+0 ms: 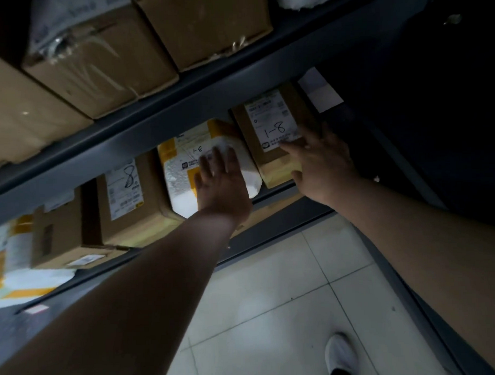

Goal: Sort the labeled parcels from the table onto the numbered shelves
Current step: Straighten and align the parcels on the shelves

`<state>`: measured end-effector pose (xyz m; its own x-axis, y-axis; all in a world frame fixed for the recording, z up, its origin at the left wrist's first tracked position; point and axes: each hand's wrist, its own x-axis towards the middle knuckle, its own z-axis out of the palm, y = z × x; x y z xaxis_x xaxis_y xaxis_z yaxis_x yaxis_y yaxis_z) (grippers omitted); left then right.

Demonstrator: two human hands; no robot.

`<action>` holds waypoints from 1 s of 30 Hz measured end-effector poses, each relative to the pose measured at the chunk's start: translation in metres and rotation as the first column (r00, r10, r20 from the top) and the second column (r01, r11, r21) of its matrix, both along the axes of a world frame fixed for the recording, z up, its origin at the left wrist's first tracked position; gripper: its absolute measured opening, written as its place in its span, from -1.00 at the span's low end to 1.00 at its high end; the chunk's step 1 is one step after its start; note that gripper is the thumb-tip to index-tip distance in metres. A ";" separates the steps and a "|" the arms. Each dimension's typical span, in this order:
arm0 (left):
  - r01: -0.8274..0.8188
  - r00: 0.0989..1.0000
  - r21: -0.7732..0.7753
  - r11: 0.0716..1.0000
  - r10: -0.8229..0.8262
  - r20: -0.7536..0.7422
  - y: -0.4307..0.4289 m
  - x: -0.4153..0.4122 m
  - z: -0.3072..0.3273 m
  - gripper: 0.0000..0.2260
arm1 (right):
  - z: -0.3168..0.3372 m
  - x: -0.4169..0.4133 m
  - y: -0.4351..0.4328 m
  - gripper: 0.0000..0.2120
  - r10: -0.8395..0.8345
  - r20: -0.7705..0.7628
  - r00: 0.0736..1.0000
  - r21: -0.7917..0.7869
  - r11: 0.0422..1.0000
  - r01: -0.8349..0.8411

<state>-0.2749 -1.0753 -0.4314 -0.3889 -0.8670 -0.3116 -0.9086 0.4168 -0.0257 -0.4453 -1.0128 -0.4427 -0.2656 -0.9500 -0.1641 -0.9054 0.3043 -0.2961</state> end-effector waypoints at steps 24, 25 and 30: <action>-0.031 0.999 0.104 0.994 0.030 0.014 0.044 0.101 0.023 -0.37 | 0.031 0.098 0.020 -0.52 0.238 0.053 0.970 0.166 0.956 -0.243; -0.045 0.999 0.111 0.993 0.044 0.012 0.046 0.114 0.028 -0.41 | 0.035 0.109 0.022 -0.57 0.272 0.034 0.962 0.188 0.944 -0.273; -0.077 0.996 0.204 0.976 0.083 -0.021 0.055 0.181 0.070 -0.50 | 0.073 0.163 0.039 -0.61 0.316 0.037 0.948 0.233 0.920 -0.316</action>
